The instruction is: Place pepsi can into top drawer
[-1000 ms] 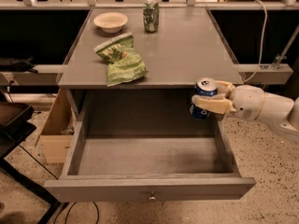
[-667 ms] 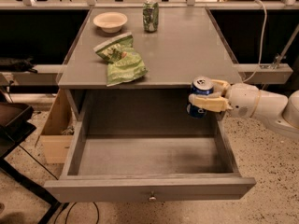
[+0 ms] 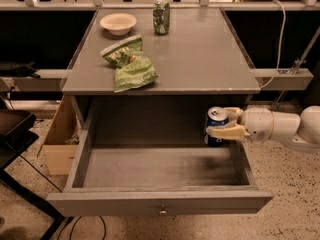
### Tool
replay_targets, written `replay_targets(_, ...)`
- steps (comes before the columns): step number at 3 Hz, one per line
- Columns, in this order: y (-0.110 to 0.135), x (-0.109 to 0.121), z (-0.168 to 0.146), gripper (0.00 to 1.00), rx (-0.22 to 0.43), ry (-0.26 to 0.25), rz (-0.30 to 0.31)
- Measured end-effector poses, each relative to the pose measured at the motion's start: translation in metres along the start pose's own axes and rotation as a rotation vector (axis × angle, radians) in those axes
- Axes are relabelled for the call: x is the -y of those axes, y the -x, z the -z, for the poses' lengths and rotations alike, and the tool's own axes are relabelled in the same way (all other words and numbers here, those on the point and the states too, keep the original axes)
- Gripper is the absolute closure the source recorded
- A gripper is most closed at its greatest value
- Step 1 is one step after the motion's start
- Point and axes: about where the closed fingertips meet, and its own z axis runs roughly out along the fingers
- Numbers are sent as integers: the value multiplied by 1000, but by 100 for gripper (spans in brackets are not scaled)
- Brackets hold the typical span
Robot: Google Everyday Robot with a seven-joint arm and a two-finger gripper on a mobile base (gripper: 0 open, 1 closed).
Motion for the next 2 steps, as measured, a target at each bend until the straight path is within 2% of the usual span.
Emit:
replay_targets(1, -33, -24, 13, 100, -40, 65, -37)
replay_targets(2, -56, -62, 11, 100, -51, 98, -51)
